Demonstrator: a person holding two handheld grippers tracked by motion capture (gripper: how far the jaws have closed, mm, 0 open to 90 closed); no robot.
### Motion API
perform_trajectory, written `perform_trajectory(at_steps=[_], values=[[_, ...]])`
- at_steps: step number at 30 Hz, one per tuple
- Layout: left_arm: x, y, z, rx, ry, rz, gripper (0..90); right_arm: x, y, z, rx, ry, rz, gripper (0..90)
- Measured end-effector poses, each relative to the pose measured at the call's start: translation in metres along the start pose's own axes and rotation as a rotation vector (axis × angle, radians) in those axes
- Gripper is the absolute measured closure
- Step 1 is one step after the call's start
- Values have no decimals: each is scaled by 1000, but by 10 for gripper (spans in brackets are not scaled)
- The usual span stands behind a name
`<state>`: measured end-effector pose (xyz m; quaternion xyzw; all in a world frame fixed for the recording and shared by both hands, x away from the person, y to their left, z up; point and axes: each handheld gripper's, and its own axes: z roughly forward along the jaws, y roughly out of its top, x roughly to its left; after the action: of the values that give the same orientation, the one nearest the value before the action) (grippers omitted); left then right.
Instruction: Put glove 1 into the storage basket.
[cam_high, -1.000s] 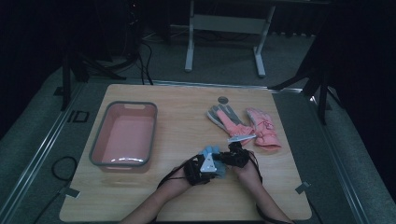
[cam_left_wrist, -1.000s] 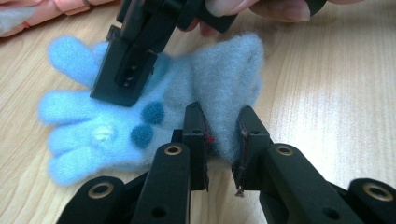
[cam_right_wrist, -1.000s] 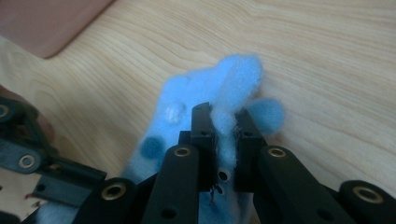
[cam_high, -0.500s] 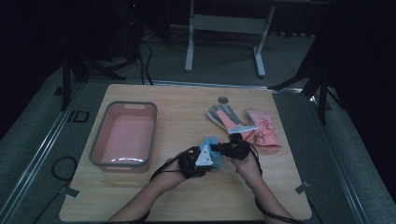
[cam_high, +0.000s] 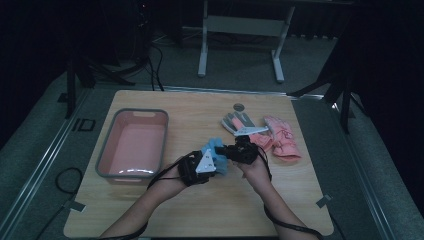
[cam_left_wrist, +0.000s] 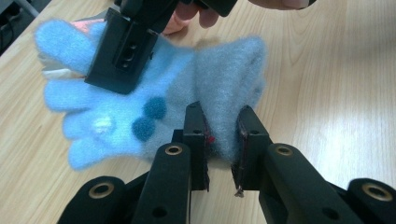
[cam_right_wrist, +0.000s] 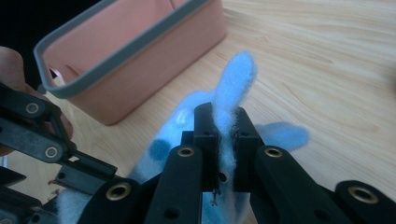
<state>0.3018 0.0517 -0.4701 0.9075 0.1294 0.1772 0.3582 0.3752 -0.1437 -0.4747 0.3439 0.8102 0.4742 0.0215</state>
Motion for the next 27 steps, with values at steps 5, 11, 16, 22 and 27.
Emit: perform_trajectory(at_steps=[5,11,16,22,27], values=[[8,-7,-14,-2,11,-22,784,10,14,9,-3,18,-15,847],[20,-14,-37,9,40,-22,784,22,32,21,-14,41,-25,847],[29,-20,-52,19,62,-25,784,32,46,29,-19,52,-38,846],[35,-27,-64,34,82,-26,784,41,58,39,-11,55,-62,846],[41,-33,-75,54,97,-27,784,49,68,50,-2,66,-78,846]])
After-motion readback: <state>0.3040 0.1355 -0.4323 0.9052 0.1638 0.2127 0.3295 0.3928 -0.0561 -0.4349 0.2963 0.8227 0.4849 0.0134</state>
